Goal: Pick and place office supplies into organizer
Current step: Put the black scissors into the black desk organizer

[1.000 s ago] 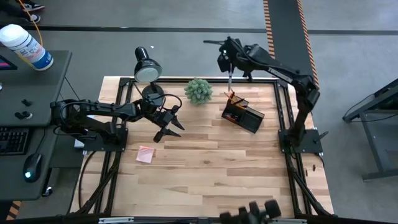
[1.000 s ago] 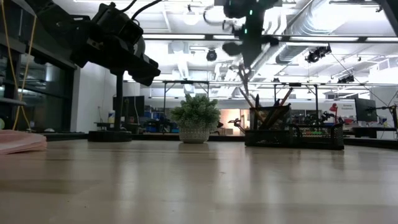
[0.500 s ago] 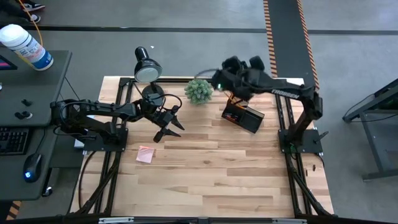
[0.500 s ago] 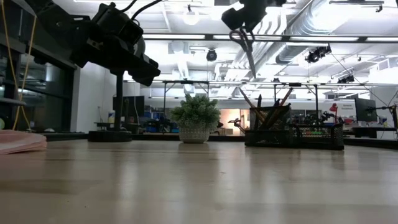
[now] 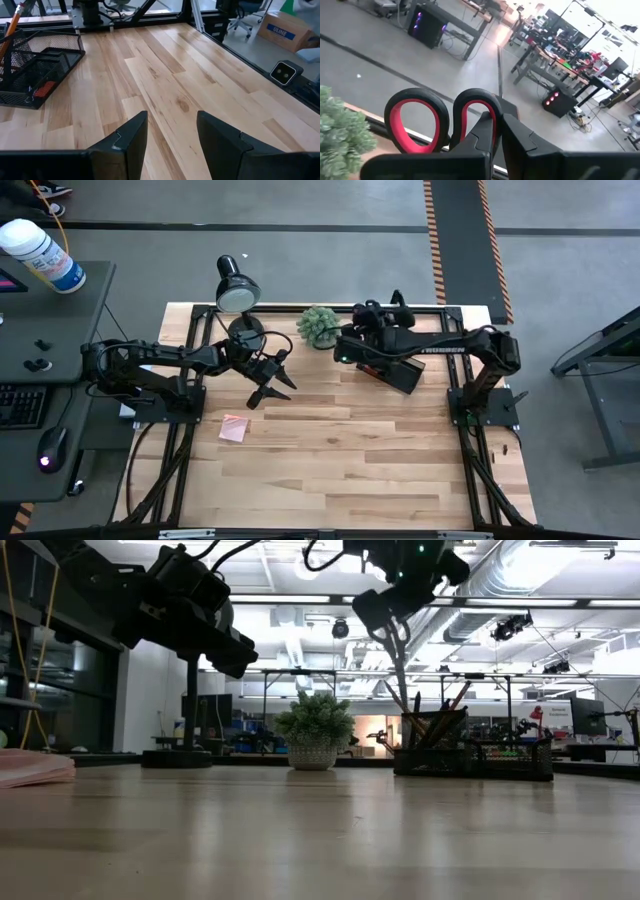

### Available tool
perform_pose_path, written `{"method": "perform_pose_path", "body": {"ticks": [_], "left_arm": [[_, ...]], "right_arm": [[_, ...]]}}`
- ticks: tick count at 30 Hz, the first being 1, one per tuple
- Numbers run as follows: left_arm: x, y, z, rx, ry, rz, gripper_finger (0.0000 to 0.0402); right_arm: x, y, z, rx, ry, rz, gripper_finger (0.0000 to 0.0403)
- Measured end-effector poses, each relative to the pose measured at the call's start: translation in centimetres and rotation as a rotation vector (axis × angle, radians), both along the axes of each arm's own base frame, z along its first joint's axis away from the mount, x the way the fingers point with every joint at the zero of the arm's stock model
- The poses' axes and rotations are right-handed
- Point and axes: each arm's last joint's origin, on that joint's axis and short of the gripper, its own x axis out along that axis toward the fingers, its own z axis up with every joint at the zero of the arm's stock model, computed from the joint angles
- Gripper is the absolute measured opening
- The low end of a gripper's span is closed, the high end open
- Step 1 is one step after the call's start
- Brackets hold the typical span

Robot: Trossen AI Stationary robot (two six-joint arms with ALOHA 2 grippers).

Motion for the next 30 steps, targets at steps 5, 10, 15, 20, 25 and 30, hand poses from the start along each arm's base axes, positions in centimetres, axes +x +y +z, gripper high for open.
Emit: {"method": "perform_pose_path", "body": {"ticks": [5, 10, 15, 20, 25, 30], "left_arm": [[0.0, 0.0, -0.1, -0.004, 0.008, 0.0, 0.016], [-0.1, 0.0, -0.1, -0.003, 0.012, -0.001, 0.016], [-0.1, 0.0, -0.1, 0.002, 0.012, 0.0, 0.016], [-0.1, 0.0, -0.1, 0.004, 0.012, 0.003, 0.016], [-0.1, 0.0, -0.1, 0.004, 0.012, 0.003, 0.016], [-0.1, 0.0, -0.1, 0.0, 0.013, 0.005, 0.016]], "right_arm": [[-0.7, 0.1, -0.4, -0.042, -0.02, -0.009, 0.0012], [-2.6, 0.7, 0.7, -0.057, -0.08, 0.002, 0.0012], [-4.9, 1.5, 1.3, -0.069, -0.162, 0.019, 0.0012], [-6.4, 2.0, -0.2, -0.079, -0.198, 0.029, 0.0012], [-7.1, 2.2, -2.9, -0.105, -0.217, 0.026, 0.0012], [-7.4, 2.2, -5.2, -0.114, -0.232, 0.023, 0.0013]]}}
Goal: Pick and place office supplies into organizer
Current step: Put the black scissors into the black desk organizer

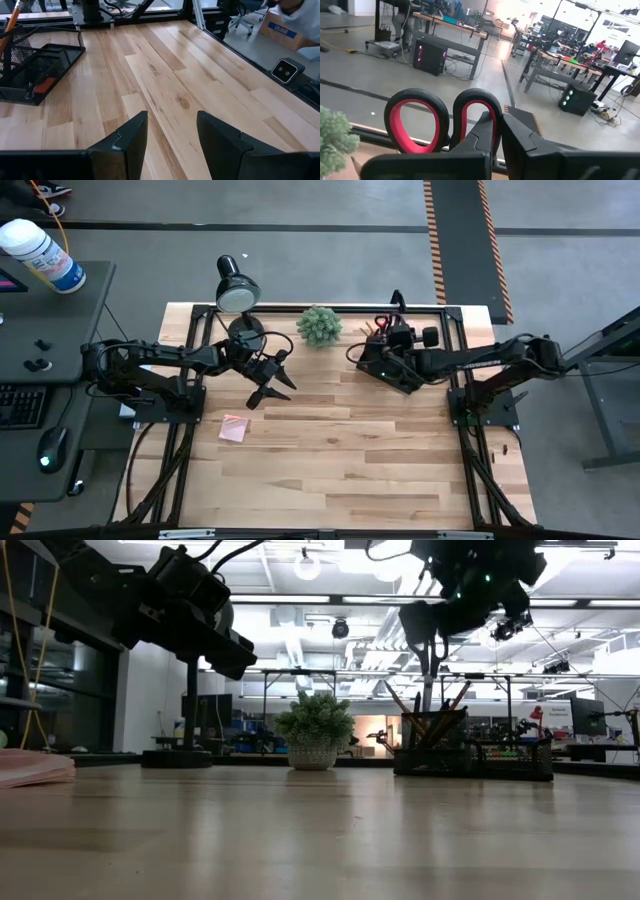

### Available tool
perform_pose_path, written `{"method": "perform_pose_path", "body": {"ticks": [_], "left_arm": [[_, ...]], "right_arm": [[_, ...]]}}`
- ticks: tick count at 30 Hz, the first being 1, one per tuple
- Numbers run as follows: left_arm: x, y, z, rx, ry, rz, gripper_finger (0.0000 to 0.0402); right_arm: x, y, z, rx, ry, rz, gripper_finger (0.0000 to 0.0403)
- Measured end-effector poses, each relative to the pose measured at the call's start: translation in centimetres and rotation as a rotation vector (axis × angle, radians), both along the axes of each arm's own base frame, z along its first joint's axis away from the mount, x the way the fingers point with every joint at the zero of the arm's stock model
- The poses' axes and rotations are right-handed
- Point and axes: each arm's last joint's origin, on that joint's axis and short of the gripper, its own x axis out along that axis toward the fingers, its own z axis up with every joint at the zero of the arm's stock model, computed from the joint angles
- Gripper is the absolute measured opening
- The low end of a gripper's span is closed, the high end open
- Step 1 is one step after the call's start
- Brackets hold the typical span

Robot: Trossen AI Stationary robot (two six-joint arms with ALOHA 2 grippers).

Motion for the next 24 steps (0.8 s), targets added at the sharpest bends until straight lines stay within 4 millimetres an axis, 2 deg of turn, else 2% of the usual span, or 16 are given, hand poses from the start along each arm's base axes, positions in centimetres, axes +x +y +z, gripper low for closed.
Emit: {"method": "perform_pose_path", "body": {"ticks": [5, 10, 16, 24], "left_arm": [[0.0, 0.0, 0.0, -0.003, 0.001, 0.001, 0.016], [0.0, 0.0, 0.0, -0.003, 0.001, 0.001, 0.016], [0.0, 0.0, 0.0, -0.003, 0.001, 0.001, 0.016], [0.0, 0.0, 0.0, -0.004, 0.001, 0.002, 0.016]], "right_arm": [[-0.5, 0.0, -2.1, -0.002, -0.039, 0.0, 0.0033], [-0.8, 0.1, -3.4, 0.029, -0.062, 0.028, 0.0033], [-0.7, 0.1, -3.5, 0.055, -0.053, 0.055, 0.0053], [-0.5, 0.2, -3.5, 0.096, -0.061, 0.092, 0.0128]]}}
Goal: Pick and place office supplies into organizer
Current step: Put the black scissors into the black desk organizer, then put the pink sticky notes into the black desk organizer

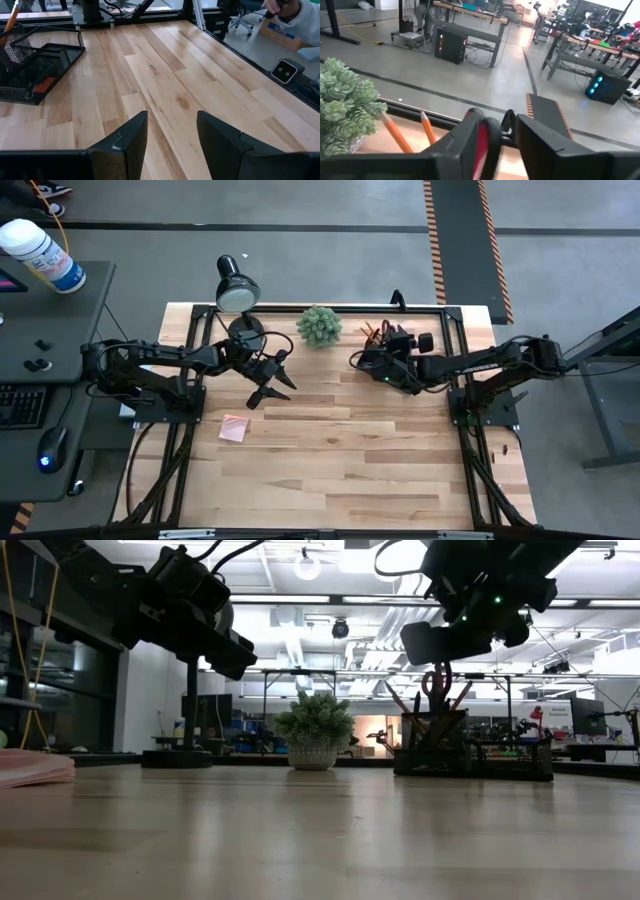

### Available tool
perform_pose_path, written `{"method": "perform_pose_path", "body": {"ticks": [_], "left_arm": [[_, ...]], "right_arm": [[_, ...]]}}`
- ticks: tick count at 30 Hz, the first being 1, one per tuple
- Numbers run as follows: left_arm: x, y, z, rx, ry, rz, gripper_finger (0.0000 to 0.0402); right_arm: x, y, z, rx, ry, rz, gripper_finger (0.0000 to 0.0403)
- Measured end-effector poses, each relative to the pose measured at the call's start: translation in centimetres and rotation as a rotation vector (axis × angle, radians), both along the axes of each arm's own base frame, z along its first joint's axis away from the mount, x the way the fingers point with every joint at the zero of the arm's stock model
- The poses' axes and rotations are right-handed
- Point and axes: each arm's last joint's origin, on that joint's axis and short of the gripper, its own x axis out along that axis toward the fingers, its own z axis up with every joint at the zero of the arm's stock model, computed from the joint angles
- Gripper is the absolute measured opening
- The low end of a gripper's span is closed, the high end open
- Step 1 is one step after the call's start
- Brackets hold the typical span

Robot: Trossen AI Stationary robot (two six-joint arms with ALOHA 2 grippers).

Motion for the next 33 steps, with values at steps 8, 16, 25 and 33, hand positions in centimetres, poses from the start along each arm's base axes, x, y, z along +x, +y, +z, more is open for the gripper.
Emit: {"method": "perform_pose_path", "body": {"ticks": [8, 16, 25, 33], "left_arm": [[0.0, 0.0, 0.0, -0.001, 0.002, 0.0, 0.016], [0.0, 0.0, 0.0, 0.0, 0.001, 0.0, 0.016], [0.0, 0.0, 0.0, -0.013, 0.005, 0.005, 0.016], [-0.9, -0.5, -1.4, -0.031, 0.146, -0.062, 0.016]], "right_arm": [[0.6, 0.9, 1.1, -0.067, 0.056, 0.03, 0.0189], [-0.2, 3.0, 4.6, -0.11, 0.056, 0.134, 0.02], [-1.4, 5.3, 7.1, -0.05, 0.04, 0.532, 0.018], [-0.8, 6.4, 6.8, 0.094, 0.014, 0.971, 0.0172]]}}
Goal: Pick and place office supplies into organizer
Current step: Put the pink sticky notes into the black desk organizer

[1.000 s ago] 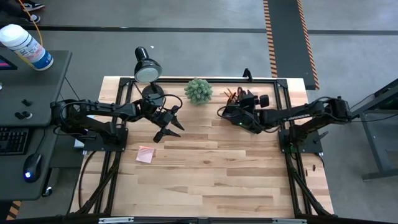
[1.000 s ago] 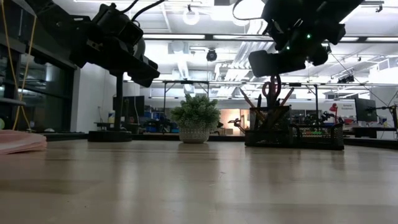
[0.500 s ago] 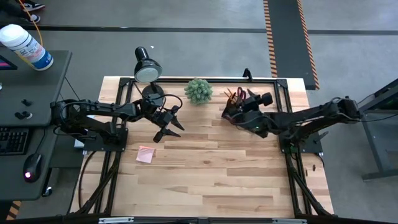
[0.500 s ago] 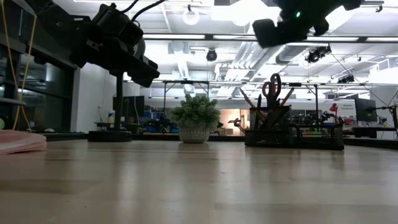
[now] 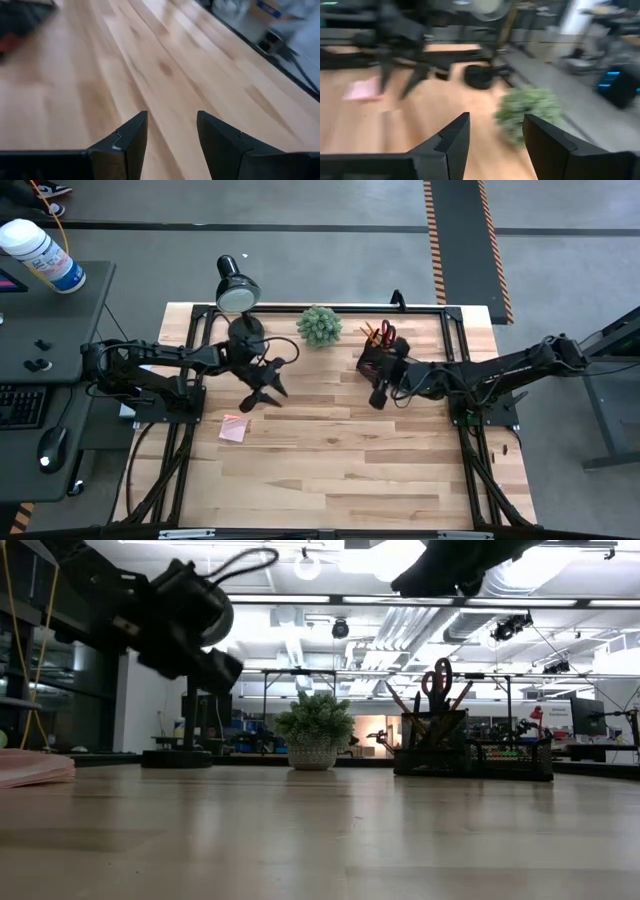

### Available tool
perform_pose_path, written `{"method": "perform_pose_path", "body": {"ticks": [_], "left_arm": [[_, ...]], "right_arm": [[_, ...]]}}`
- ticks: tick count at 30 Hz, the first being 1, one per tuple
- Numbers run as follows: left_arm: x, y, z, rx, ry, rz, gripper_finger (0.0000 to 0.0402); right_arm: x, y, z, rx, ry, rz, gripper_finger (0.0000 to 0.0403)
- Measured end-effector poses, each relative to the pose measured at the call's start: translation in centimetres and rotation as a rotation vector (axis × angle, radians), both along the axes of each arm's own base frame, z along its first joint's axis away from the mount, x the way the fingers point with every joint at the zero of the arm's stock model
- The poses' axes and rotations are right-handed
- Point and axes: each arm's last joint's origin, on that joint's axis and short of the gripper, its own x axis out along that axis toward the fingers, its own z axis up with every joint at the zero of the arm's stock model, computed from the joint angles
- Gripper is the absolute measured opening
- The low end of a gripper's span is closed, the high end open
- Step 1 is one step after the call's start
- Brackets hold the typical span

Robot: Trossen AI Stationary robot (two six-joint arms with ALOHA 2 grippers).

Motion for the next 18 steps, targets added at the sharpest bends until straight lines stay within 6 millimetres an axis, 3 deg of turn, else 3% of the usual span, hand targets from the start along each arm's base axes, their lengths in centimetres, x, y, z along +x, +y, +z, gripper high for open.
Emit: {"method": "perform_pose_path", "body": {"ticks": [5, 10, 18], "left_arm": [[-1.1, -0.8, -1.2, -0.088, 0.17, -0.032, 0.0159], [-0.5, -2.1, -1.4, 0.019, 0.282, 0.063, 0.0134], [1.7, -6.2, 2.7, 0.152, 0.484, 0.078, 0.0086]], "right_arm": [[0.0, 0.3, -0.5, 0.077, 0.032, 0.084, 0.0174], [0.0, 0.3, -0.6, 0.101, 0.034, 0.109, 0.0169], [-0.2, 0.4, -1.0, 0.104, 0.084, 0.123, 0.0167]]}}
